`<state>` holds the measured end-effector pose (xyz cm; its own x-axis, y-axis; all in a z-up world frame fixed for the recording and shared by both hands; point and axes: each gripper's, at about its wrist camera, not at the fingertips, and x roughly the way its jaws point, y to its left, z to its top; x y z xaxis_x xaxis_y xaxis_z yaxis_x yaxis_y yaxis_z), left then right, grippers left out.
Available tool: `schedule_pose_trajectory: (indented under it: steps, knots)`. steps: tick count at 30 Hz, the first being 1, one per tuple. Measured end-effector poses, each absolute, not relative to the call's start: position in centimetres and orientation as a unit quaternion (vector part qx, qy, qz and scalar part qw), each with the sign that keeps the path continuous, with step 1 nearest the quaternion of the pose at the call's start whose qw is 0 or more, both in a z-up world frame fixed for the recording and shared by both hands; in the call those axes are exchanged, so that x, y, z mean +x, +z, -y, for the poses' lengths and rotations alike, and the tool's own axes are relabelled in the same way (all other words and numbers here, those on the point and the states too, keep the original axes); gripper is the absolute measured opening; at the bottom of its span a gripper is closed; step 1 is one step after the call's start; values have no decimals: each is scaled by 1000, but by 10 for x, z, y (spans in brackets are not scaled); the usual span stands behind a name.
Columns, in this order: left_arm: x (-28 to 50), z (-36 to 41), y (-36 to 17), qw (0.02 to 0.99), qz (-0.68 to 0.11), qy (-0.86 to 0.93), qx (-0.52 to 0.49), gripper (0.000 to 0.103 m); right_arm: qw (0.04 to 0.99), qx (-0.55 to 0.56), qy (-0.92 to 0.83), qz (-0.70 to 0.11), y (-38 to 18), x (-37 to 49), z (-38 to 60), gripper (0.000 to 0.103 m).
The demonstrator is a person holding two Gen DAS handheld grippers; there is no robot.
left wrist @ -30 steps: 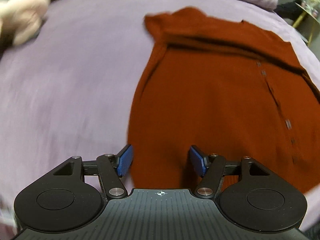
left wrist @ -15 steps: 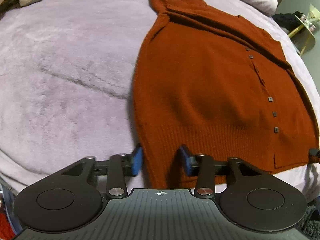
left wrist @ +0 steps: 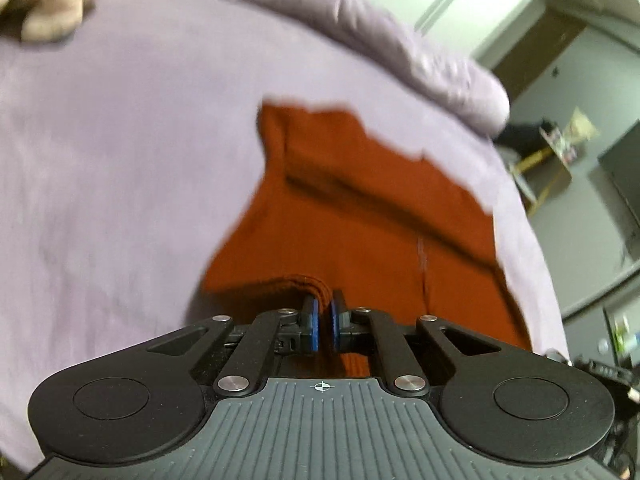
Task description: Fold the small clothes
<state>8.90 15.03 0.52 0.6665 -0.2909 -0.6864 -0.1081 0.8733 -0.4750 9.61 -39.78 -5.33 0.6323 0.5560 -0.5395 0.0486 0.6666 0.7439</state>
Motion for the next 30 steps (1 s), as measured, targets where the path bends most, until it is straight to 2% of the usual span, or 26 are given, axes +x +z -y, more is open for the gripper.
schedule_pose_trajectory:
  steps: [4, 8, 13, 18, 20, 21, 22, 24, 27, 30]
  knots:
    - [138, -143, 10, 901, -374, 2, -219, 8, 860, 334, 132, -362, -36, 144, 372, 4]
    - [179, -125, -17, 900, -396, 32, -181, 8, 890, 277, 93, -349, -36, 186, 337, 4]
    - [193, -113, -37, 904, -406, 30, -131, 8, 903, 219, 53, -367, -52, 221, 320, 4]
    - [192, -136, -47, 892, -415, 27, -177, 15, 905, 177, 41, -385, -63, 229, 323, 6]
    - [184, -141, -41, 909, -388, 25, -153, 30, 907, 158, 55, -387, -59, 225, 325, 11]
    - [180, -141, -37, 917, -375, 28, -130, 45, 914, 142, 59, -376, -53, 220, 327, 24]
    - [176, -142, -34, 925, -362, 22, -112, 53, 924, 124, 65, -356, -47, 212, 330, 38]
    - [175, -147, -30, 929, -356, -12, -106, 55, 939, 92, 71, -324, -40, 201, 334, 50]
    - [184, -149, -37, 915, -383, -42, -120, 56, 933, 48, 86, -345, -45, 204, 335, 50]
    - [195, -138, -48, 909, -405, -51, -89, 56, 931, 18, 82, -356, -53, 213, 332, 50]
